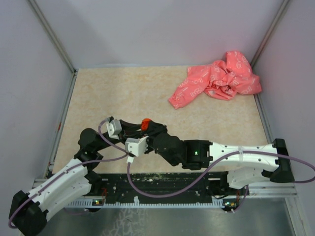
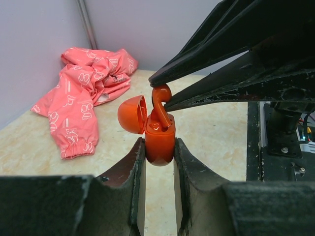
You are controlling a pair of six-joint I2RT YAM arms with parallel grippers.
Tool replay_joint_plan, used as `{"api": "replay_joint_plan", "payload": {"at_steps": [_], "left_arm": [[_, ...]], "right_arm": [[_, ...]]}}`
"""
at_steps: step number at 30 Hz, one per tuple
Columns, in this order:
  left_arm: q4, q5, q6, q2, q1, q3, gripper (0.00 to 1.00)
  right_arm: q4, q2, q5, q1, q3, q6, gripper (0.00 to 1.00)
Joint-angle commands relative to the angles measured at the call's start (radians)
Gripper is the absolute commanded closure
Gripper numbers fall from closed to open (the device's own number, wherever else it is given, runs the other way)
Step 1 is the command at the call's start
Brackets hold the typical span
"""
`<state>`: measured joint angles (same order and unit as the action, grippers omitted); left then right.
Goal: Insert the wireless bluetooth earbuds into the charging case
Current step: Place the earbud in the charging case.
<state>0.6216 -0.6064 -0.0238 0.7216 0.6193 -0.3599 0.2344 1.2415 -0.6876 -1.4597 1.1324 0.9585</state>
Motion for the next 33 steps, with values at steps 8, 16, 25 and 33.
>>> {"api": "replay_joint_plan", "payload": {"at_steps": [8, 16, 25, 33], "left_arm": [[0.010, 0.039, -0.105, 0.013, -0.006, -0.032, 1.00], [-0.014, 0.042, -0.141, 0.021, -0.006, -0.052, 1.00], [0.017, 0.007, -0.137, 0.023, -0.006, -0.043, 1.00], [0.011, -0.033, -0.107, 0.021, -0.006, -0.042, 1.00]], "right_arm": [[0.030, 0.004, 0.054, -0.016, 0.021, -0.023, 0.80], [0.076, 0.007, 0.124, -0.016, 0.034, -0.063, 0.80], [0.156, 0.035, 0.172, 0.004, 0.084, -0.141, 0.79], [0.209, 0.021, 0.296, 0.044, 0.131, -0.201, 0.79]]}}
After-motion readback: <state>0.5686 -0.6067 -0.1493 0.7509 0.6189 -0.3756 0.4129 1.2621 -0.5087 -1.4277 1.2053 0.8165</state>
